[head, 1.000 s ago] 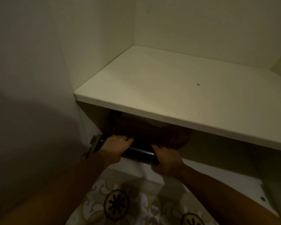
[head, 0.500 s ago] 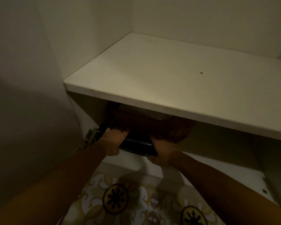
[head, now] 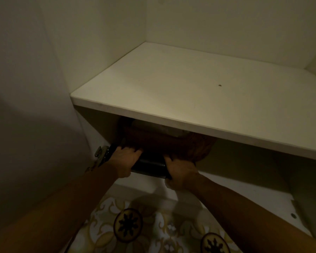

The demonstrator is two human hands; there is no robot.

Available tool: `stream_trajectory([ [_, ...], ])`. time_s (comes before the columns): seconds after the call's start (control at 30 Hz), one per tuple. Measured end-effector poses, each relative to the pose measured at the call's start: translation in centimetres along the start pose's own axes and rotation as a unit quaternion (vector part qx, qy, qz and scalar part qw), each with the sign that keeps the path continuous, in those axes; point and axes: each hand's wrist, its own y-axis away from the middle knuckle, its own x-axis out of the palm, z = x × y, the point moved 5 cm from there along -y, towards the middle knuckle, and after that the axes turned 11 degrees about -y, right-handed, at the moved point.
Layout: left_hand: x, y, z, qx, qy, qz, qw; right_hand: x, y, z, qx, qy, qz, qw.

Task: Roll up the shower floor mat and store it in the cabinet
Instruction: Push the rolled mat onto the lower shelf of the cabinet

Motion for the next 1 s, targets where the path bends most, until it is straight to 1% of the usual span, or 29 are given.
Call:
stream_trajectory([
  [0.1,-0.1,0.1,0.1,-0.013,-0.016,0.003,1.000,-0.2,0.0,0.0,-0.001,0.000,0.012,1.000],
  [0.3,-0.1,0.5,0.3,-0.006,-0.027,-0.007,1.000,-0.6,1.2,0.5,-0.039,0.031,-0.032,0.998],
  [0.53,-0.9,0.4,-1.0,0.012,-0.043,-0.050,0.998,-0.8,1.4,1.4,-0.057,0.055,-0.024,0.997],
  [0.7,-1.2,0.5,-1.5,0.017,-0.055,-0.070,0.996,-1.0,1.4,1.9,-0.066,0.060,-0.035,0.995],
  [0.87,-2.6,0.6,-1.0,0.018,-0.031,-0.100,0.994,-1.8,2.0,2.4,-0.072,0.064,-0.077,0.992],
  [1.0,-3.5,2.2,-1.4,0.005,-0.037,-0.123,0.992,-2.4,4.5,2.6,-0.061,0.050,-0.099,0.992],
])
